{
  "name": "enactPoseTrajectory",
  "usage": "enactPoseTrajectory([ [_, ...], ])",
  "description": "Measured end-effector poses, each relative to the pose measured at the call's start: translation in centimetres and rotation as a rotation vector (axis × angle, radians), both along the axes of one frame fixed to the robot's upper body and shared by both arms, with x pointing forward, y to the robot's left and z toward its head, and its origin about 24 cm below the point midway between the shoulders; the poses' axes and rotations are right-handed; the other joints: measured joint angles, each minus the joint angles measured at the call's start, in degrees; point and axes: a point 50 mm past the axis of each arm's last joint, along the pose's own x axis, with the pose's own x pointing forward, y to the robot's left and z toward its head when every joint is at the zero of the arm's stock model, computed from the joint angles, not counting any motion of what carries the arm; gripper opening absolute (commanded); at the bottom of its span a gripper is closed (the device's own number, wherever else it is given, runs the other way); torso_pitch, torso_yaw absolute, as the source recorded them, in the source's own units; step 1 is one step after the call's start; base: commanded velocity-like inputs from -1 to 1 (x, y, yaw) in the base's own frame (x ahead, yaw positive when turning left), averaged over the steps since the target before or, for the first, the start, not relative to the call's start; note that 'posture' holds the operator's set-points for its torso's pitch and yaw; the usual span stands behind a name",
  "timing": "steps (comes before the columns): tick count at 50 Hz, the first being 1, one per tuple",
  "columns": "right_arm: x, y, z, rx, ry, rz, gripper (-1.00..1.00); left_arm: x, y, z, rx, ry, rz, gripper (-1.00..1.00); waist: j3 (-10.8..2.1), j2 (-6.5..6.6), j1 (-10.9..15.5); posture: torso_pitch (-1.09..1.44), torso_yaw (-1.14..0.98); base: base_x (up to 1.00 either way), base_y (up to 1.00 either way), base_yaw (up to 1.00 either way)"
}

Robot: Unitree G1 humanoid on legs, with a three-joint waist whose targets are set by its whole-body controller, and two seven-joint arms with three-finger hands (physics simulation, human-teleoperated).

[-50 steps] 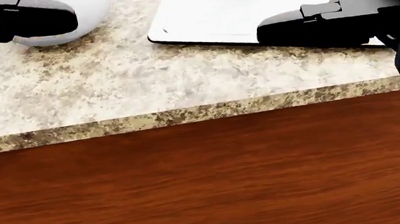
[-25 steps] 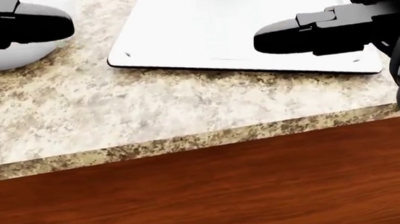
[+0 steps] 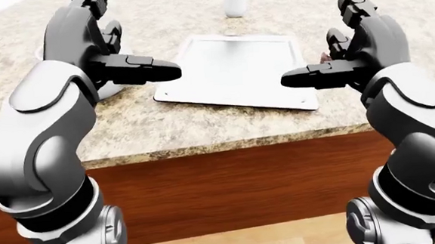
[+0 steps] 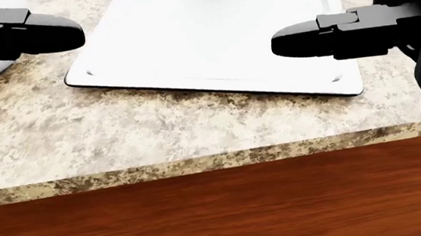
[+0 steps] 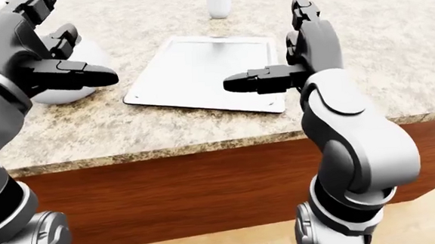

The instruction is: Pick up the bowl with cake and place it on the tray. Pick up the cupcake and place it on the tray.

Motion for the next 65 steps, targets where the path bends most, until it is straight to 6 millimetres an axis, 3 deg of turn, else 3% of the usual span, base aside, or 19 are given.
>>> enactPoseTrajectory([
  [4,-0.2,0.2,1.0,0.014,-0.034,0.016,1.00,-0.1,-0.5,0.9,0.010,-0.017,-0.009,1.00,-0.24,-0.26,0.0,0.00,0.00,0.04,0.00,0.00],
  [7,-0.3,0.4,0.4,0.012,-0.020,0.030,1.00,0.1,-0.5,0.4,0.017,0.004,-0.015,1.00,-0.42,-0.11,0.0,0.00,0.00,0.22,-0.04,0.00],
  [12,-0.4,0.6,0.4,0.008,-0.033,0.047,1.00,-0.2,0.1,0.6,0.007,-0.023,0.014,1.00,-0.82,-1.50,0.4,0.00,0.00,0.25,-0.05,0.00],
  [14,-0.4,0.6,0.3,0.007,-0.038,0.048,1.00,-0.4,0.0,0.9,0.006,-0.038,0.016,1.00,-0.99,-2.70,0.6,0.00,0.00,0.25,-0.05,0.00],
  [16,-0.4,0.3,0.1,0.012,-0.031,0.032,1.00,-0.5,-0.4,0.8,0.005,-0.041,-0.006,1.00,-0.41,-1.73,-0.1,0.00,0.00,0.24,-0.05,0.00],
  [19,-0.2,-0.2,-0.5,0.021,0.001,0.001,1.00,-0.2,-0.9,0.2,0.014,-0.007,-0.041,1.00,-0.37,-2.57,-0.2,0.00,0.00,0.25,-0.05,0.00],
  [21,-0.3,-0.1,-0.3,0.019,-0.007,0.003,1.00,-0.2,-0.8,0.0,0.013,0.001,-0.039,1.00,-0.48,-2.20,0.0,0.00,0.00,0.24,-0.05,0.00],
  [29,-0.4,0.1,0.1,0.015,-0.036,0.008,1.00,-0.4,-0.4,0.8,0.010,-0.039,-0.017,1.00,-0.59,1.49,-0.9,0.00,0.00,0.15,-0.01,0.00],
  [34,0.0,0.3,-0.4,0.013,0.010,0.022,1.00,-0.1,-0.2,0.2,0.003,0.007,-0.002,1.00,0.84,-0.02,-0.8,0.00,0.00,0.00,0.00,0.00],
  [38,-0.2,0.4,0.1,0.010,-0.013,0.024,1.00,-0.1,-0.1,0.4,0.005,0.009,0.008,1.00,0.68,-0.13,-0.5,0.00,0.00,0.00,0.00,0.00],
  [41,-0.2,0.3,0.3,0.012,-0.030,0.014,1.00,-0.3,-0.1,1.0,0.004,-0.020,0.004,1.00,0.77,-1.03,-0.4,0.00,0.00,0.00,0.00,0.00],
  [46,-0.3,-0.2,0.2,0.016,-0.025,-0.006,1.00,-0.5,-0.8,0.8,0.014,-0.022,-0.023,1.00,-0.24,-0.17,-0.3,0.00,0.00,0.00,0.00,0.00],
  [65,-0.4,0.0,-0.3,0.015,-0.022,-0.005,1.00,-0.4,-0.8,0.5,0.021,-0.011,-0.021,1.00,0.29,-0.77,-0.4,0.00,0.00,0.00,0.00,0.00],
])
